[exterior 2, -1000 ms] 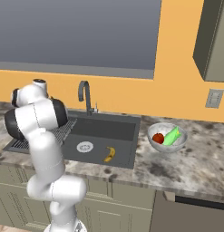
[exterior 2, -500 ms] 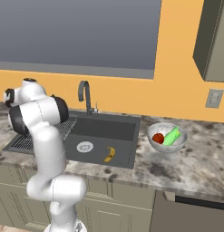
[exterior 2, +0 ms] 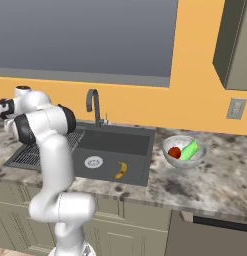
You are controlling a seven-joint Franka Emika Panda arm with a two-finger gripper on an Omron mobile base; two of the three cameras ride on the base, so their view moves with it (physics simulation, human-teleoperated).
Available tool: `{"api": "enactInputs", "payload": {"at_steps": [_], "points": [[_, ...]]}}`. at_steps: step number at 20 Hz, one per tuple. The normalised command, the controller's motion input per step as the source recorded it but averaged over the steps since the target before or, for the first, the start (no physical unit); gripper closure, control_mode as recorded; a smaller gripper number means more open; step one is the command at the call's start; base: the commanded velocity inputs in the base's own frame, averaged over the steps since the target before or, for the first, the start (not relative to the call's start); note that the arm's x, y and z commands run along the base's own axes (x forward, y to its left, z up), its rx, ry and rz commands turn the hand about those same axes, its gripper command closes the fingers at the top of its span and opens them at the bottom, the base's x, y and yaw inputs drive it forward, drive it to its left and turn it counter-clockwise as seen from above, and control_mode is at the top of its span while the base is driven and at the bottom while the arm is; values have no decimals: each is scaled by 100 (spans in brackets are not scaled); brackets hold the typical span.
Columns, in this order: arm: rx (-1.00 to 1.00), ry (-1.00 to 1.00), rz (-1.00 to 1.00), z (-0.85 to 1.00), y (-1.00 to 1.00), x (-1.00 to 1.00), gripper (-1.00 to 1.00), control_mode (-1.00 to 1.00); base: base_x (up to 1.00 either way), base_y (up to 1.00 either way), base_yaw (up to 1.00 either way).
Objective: There is a mixed pile of frozen fruits and vegetables on the counter. Locate all the frozen vegetables and place the items in a bowl on the counter. Take all the frozen fruits and defrost them in a running sink.
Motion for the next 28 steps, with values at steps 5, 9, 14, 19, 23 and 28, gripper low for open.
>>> {"api": "enactInputs", "payload": {"at_steps": [5, 9, 14, 19, 23, 28], "points": [[0, 0, 0, 0, 39, 4, -100, -100, 0, 0, 0], [0, 0, 0, 0, 38, 0, -100, -100, 0, 0, 0], [0, 0, 0, 0, 27, 0, -100, -100, 0, 0, 0], [0, 0, 1, -1, 11, -7, -100, -100, 0, 0, 0], [-4, 0, -2, -1, 30, -13, -100, -100, 0, 0, 0], [-3, 0, -13, 0, 41, -7, -100, -100, 0, 0, 0]]}}
